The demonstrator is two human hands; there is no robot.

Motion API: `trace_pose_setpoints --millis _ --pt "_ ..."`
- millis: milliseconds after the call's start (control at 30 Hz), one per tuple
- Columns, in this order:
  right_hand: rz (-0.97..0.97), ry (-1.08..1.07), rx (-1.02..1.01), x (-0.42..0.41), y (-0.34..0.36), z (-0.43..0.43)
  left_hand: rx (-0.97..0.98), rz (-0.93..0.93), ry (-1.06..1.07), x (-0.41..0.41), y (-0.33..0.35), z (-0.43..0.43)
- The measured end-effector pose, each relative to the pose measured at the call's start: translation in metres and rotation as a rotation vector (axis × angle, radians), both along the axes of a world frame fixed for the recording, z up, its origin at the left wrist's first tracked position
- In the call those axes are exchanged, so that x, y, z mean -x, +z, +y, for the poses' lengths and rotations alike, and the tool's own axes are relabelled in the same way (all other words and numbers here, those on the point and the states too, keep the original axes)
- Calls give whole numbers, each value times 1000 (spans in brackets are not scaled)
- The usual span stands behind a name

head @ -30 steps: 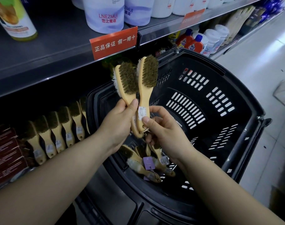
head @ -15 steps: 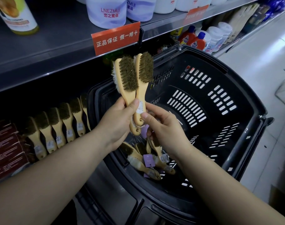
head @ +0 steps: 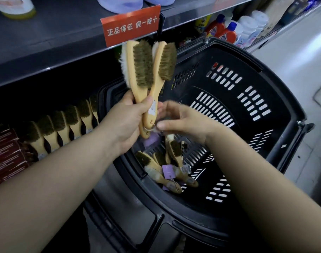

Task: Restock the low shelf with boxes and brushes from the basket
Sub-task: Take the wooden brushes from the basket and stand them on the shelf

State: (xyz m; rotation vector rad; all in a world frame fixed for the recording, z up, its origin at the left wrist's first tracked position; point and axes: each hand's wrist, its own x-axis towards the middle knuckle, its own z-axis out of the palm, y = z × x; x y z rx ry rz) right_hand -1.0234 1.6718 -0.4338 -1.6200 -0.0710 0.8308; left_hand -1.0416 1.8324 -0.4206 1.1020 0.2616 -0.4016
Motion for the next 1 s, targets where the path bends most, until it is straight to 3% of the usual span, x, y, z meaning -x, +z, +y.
trace_pose_setpoints --millis 67,200,267,367,433,533,633,733,867,933,1000 --pt "232 195 118 -5 -36 -8 -8 -19 5 -3 1 1" --pt "208 790 900 26 -134 -6 4 -38 -1 -5 -1 1" --pt "269 765 1083 48 -171 -1 4 -31 1 -4 -4 0" --pt "144 847 1186 61 -181 6 10 1 4 -5 -6 1" --pt "157 940 1133 54 -170 10 19 15 -3 -6 -7 1" --pt "403 955 1003 35 -138 8 12 15 -26 -5 -6 0" --pt "314 887 901 11 -86 -1 -16 8 -36 -3 -7 0" --pt "81 429 783 -2 -38 -19 -50 0 -36 0 -8 -1" --pt "148 -299 156 14 -3 -34 -101 -27 -68 4 -8 -3" --pt "188 -403 -67 24 5 -34 -96 -15 -81 5 -7 -3" --pt "144 -410 -79 28 7 -30 -79 -3 -93 5 -8 -4"
